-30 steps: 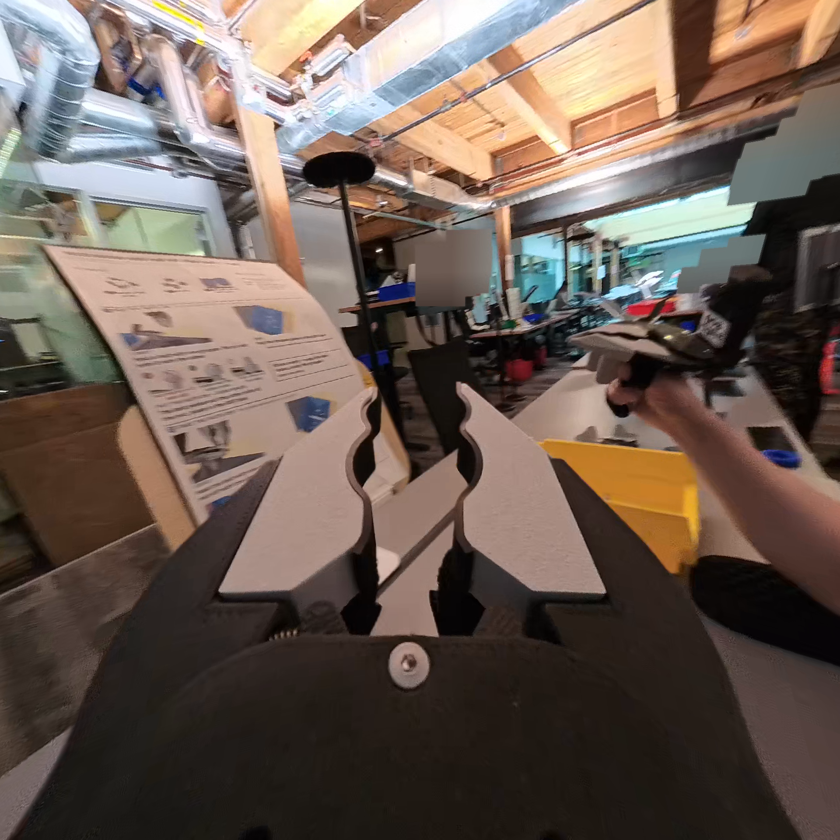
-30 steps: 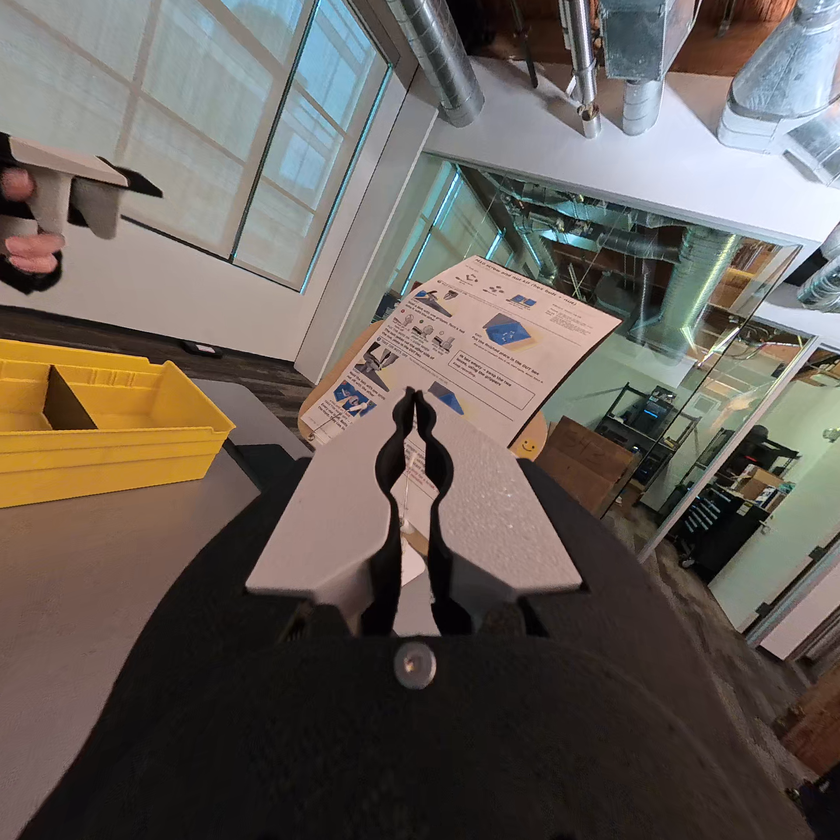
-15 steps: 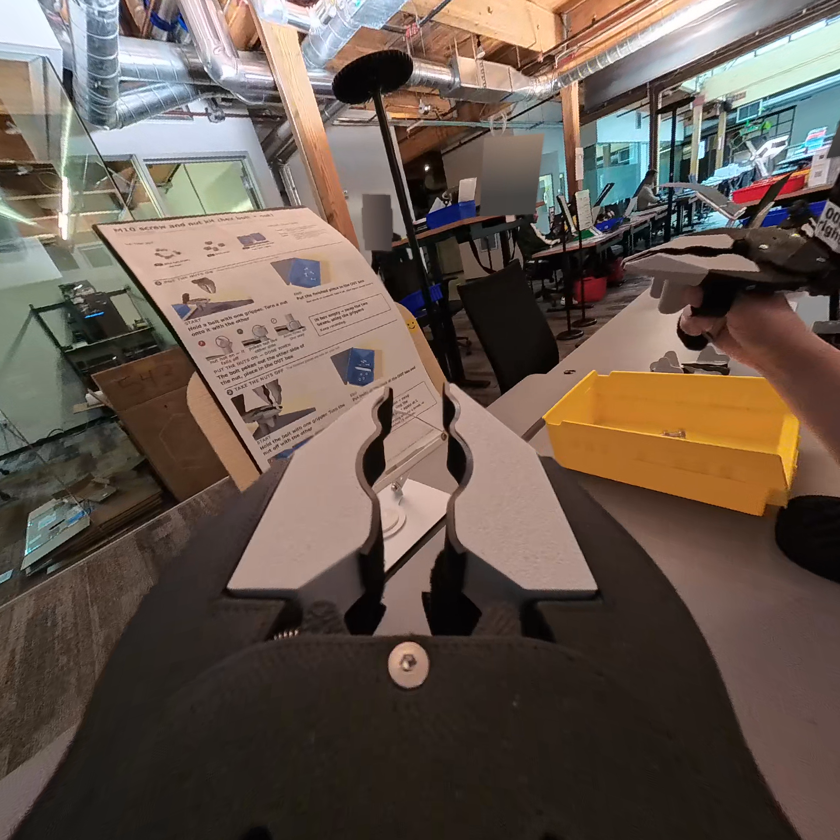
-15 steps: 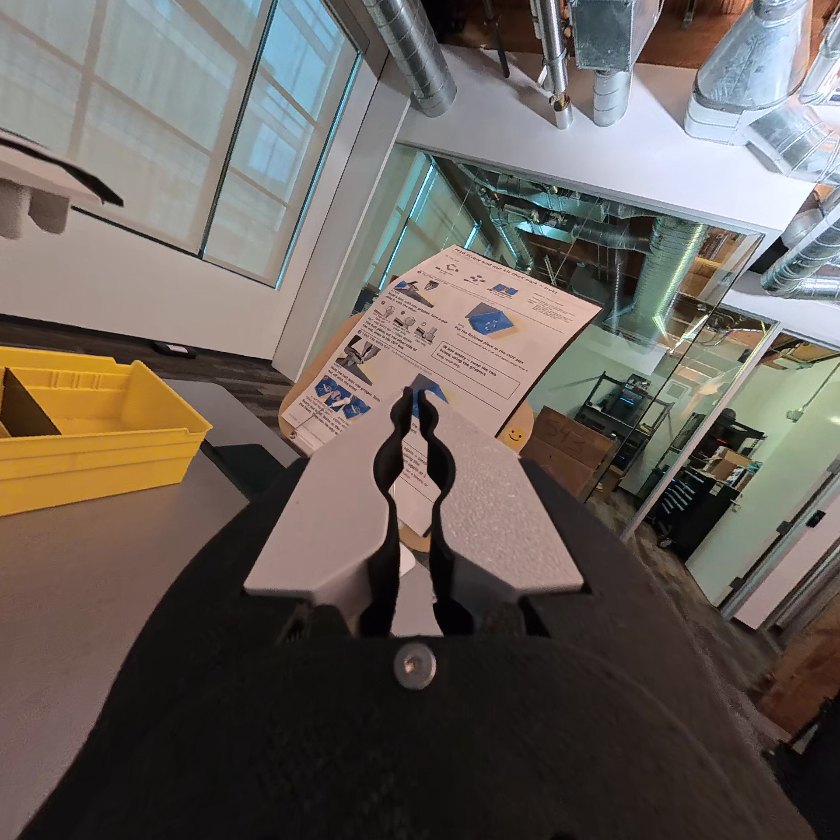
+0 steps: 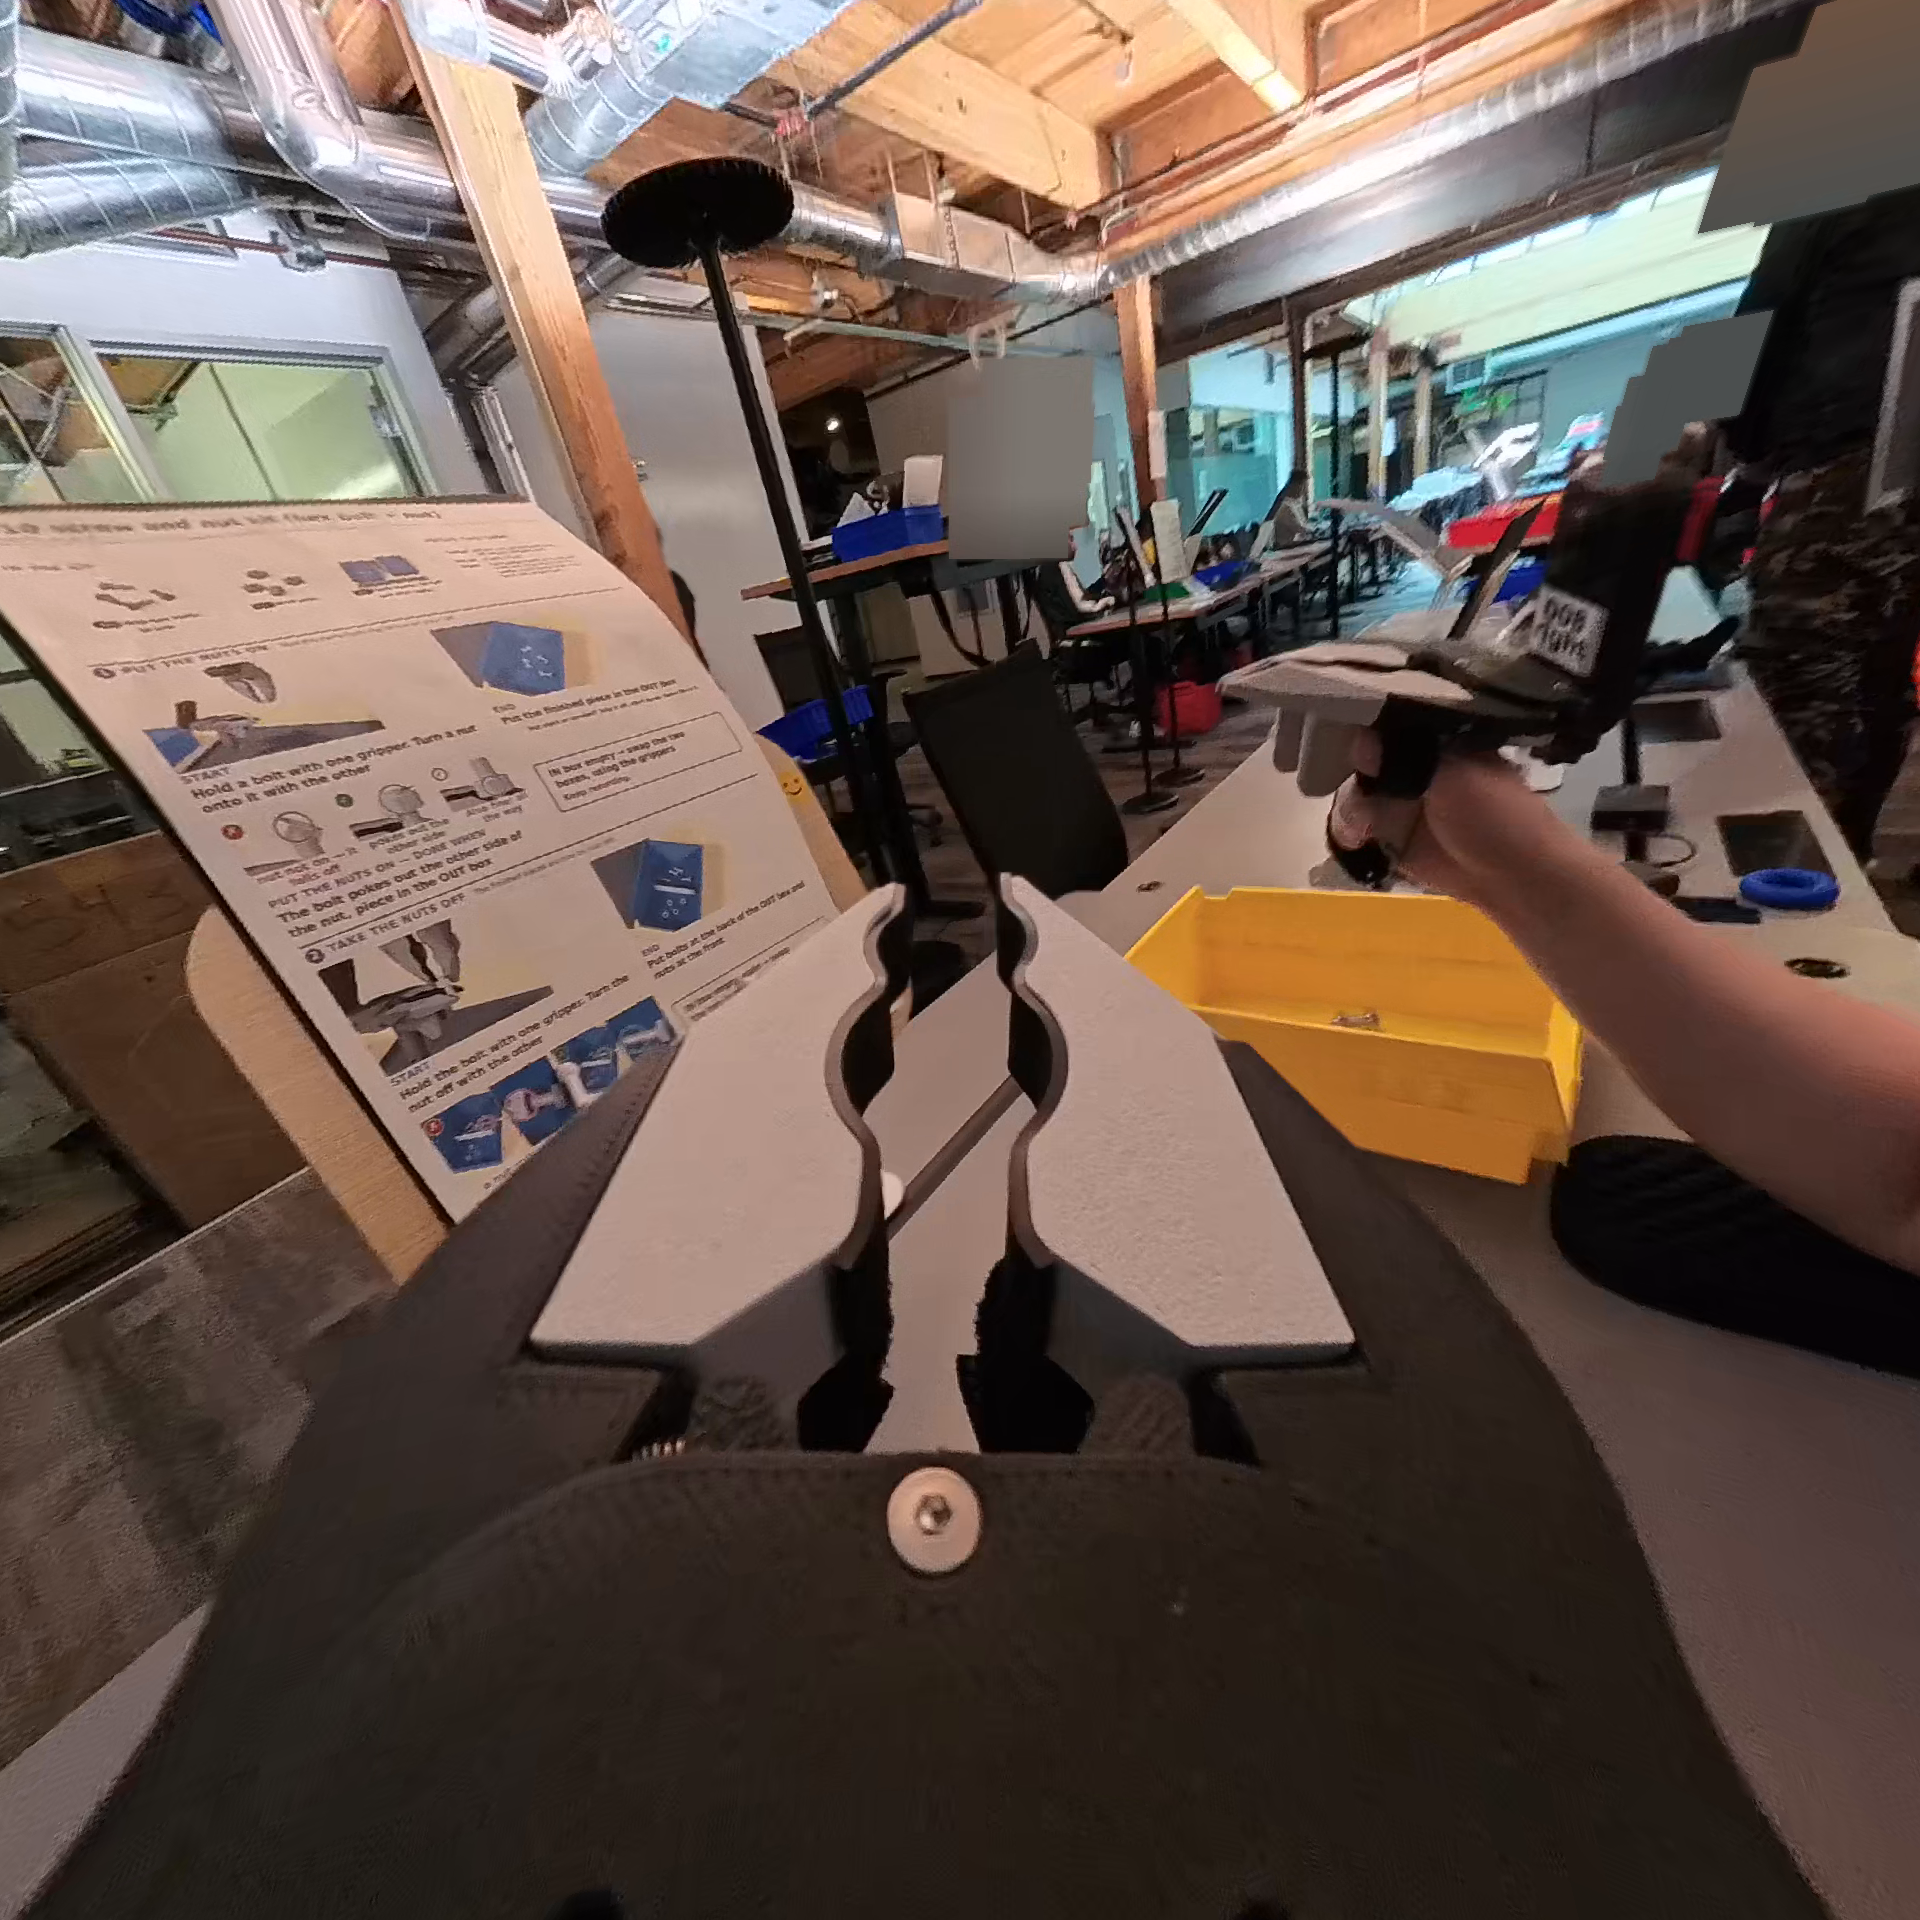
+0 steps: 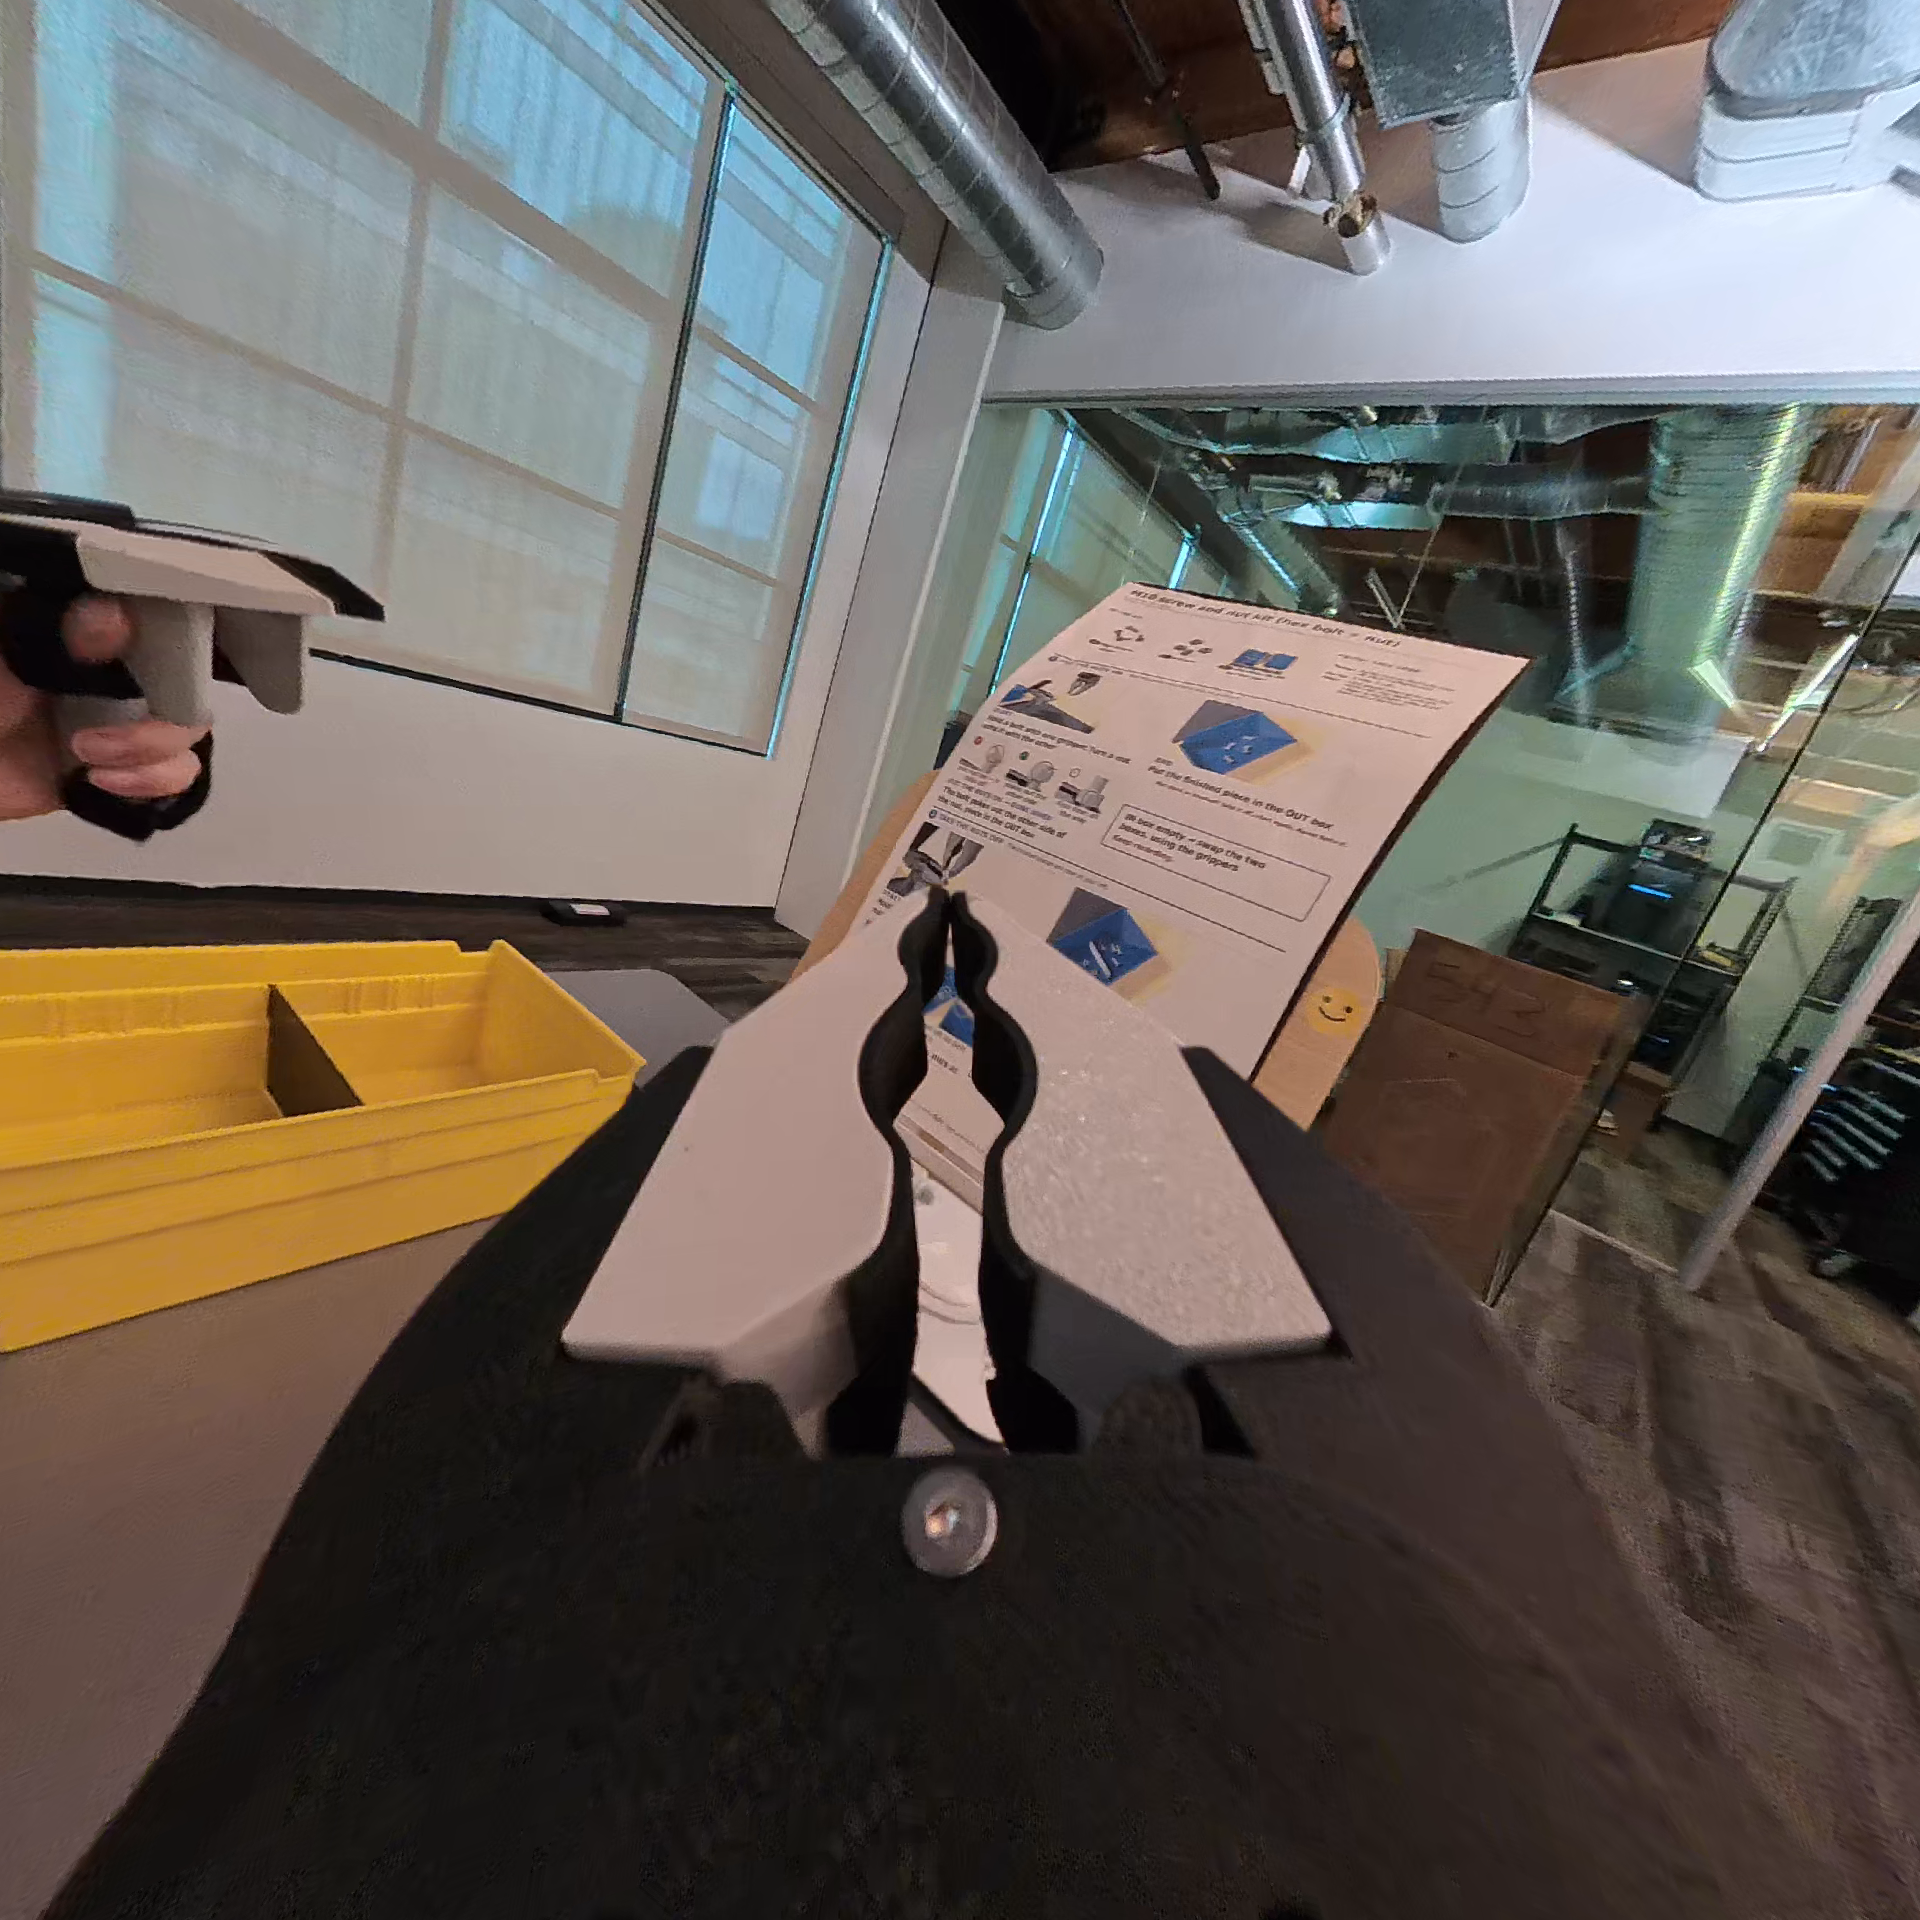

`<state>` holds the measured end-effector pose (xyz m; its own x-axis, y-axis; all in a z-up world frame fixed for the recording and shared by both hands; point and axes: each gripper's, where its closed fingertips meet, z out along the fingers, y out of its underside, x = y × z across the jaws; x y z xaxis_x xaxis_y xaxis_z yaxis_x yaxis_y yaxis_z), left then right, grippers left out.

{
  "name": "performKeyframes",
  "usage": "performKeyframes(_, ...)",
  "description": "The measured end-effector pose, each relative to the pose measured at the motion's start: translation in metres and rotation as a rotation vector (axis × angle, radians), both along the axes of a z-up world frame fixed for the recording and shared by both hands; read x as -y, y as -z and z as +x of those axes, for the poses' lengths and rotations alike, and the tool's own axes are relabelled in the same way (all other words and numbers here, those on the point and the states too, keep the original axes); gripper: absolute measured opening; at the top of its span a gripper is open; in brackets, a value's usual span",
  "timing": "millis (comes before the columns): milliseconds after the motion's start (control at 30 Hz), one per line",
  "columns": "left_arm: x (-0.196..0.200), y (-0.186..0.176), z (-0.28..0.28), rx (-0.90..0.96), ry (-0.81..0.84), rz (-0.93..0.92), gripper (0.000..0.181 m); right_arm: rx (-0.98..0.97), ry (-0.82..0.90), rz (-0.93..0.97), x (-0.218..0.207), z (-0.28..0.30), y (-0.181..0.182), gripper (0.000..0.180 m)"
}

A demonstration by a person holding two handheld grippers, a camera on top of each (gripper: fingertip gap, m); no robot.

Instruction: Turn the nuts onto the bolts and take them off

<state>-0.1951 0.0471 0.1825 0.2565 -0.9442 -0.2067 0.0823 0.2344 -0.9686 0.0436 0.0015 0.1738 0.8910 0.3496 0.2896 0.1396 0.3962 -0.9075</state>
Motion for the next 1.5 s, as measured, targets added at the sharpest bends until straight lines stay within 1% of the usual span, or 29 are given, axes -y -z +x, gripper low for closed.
performKeyframes(133, 0.006, -0.007, -0.011, -0.019, -0.067, 0.047, 0.016, 0.023, 0.003, 0.027, 0.004, -0.002, -0.004, 0.0)
performKeyframes(167, 0.007, -0.007, -0.017, -0.045, -0.089, 0.048, 0.017, 0.04, 0.01, 0.02, 0.004, -0.002, -0.003, 0.0)
performKeyframes(233, -0.001, 0.007, -0.035, -0.165, -0.172, 0.016, 0.021, 0.069, 0.028, 0.024, 0.006, -0.001, -0.003, 0.0)
performKeyframes(300, -0.014, 0.037, -0.061, -0.334, -0.268, -0.039, 0.021, 0.073, 0.025, 0.038, 0.008, 0.0, -0.006, 0.0)
performKeyframes(333, -0.015, 0.057, -0.072, -0.432, -0.273, -0.083, 0.021, 0.066, 0.01, 0.035, 0.009, -0.001, -0.006, 0.0)
performKeyframes(400, -0.013, 0.102, -0.091, -0.634, -0.242, -0.159, 0.025, 0.061, -0.032, -0.002, 0.008, -0.004, -0.002, 0.001)
performKeyframes(467, -0.009, 0.143, -0.111, -0.846, -0.205, -0.159, 0.026, 0.062, -0.043, -0.041, 0.003, -0.005, 0.006, 0.002)
performKeyframes(533, -0.012, 0.172, -0.125, -0.967, -0.189, -0.16, 0.022, 0.082, -0.031, -0.068, -0.005, -0.006, 0.014, 0.003)
performKeyframes(600, -0.019, 0.187, -0.129, -1.0, -0.17, -0.224, 0.013, 0.128, -0.006, -0.1, -0.012, -0.007, 0.023, 0.005)
performKeyframes(700, -0.026, 0.204, -0.121, -1.004, -0.092, -0.306, 0.018, 0.2, 0.037, -0.111, -0.019, -0.01, 0.031, 0.005)
performKeyframes(767, -0.028, 0.22, -0.116, -1.03, -0.025, -0.305, 0.017, 0.239, 0.046, -0.116, -0.02, -0.014, 0.034, 0.006)
performKeyframes(900, -0.047, 0.251, -0.105, -1.072, 0.005, -0.309, 0.006, 0.278, 0.042, -0.111, -0.017, -0.022, 0.035, 0.007)
performKeyframes(967, -0.046, 0.265, -0.099, -1.083, 0.069, -0.333, 0.006, 0.28, 0.038, -0.104, -0.016, -0.024, 0.034, 0.007)
performKeyframes(1100, -0.046, 0.286, -0.094, -1.14, 0.109, -0.359, 0.007, 0.281, 0.009, -0.105, -0.014, -0.029, 0.034, 0.008)
performKeyframes(1300, -0.047, 0.308, -0.094, -1.245, 0.113, -0.329, 0.006, 0.281, -0.002, -0.106, -0.013, -0.027, 0.034, 0.008)
performKeyframes(1367, -0.047, 0.316, -0.092, -1.275, 0.11, -0.306, 0.009, 0.275, -0.006, -0.106, -0.012, -0.026, 0.033, 0.008)
performKeyframes(1500, -0.052, 0.327, -0.089, -1.294, 0.102, -0.213, 0.001, 0.27, -0.015, -0.119, -0.011, -0.025, 0.034, 0.008)
